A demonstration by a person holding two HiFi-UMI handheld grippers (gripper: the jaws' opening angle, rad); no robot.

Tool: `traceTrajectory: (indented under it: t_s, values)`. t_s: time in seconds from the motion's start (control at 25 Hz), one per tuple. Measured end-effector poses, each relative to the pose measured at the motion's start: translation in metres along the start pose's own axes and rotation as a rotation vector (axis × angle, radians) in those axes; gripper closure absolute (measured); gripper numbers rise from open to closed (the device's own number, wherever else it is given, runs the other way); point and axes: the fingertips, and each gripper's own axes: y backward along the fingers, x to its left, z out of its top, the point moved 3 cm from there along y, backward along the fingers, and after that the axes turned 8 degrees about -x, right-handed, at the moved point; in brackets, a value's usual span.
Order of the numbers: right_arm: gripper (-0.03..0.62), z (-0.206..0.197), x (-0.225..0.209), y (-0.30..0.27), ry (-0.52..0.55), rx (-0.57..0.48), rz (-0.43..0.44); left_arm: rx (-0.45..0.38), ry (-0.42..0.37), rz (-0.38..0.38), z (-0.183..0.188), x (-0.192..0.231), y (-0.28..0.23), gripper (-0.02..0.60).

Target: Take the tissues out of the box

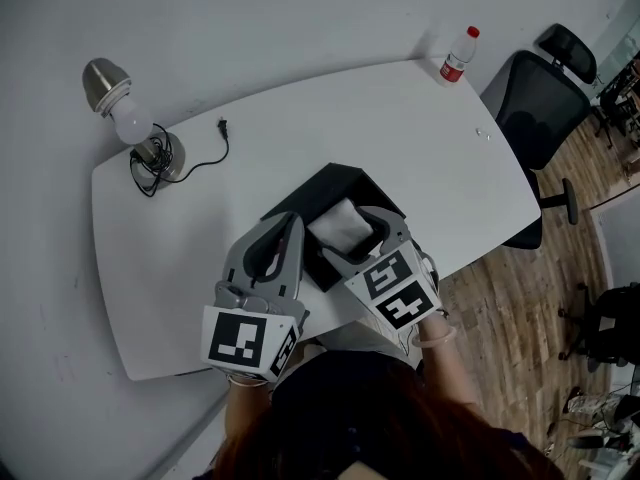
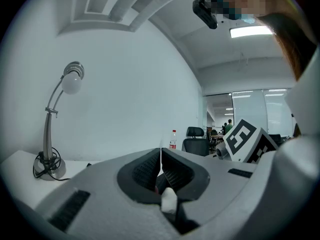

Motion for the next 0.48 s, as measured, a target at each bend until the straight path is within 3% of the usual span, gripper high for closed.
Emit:
traceTrajectory:
  t_s: [0.48]
  values:
    - [0.278,-0.024,0.000,-0.029,0.052,0.264,0.077,0.012,0.031,0.005,-0.008,0.014,-0.019,0.555]
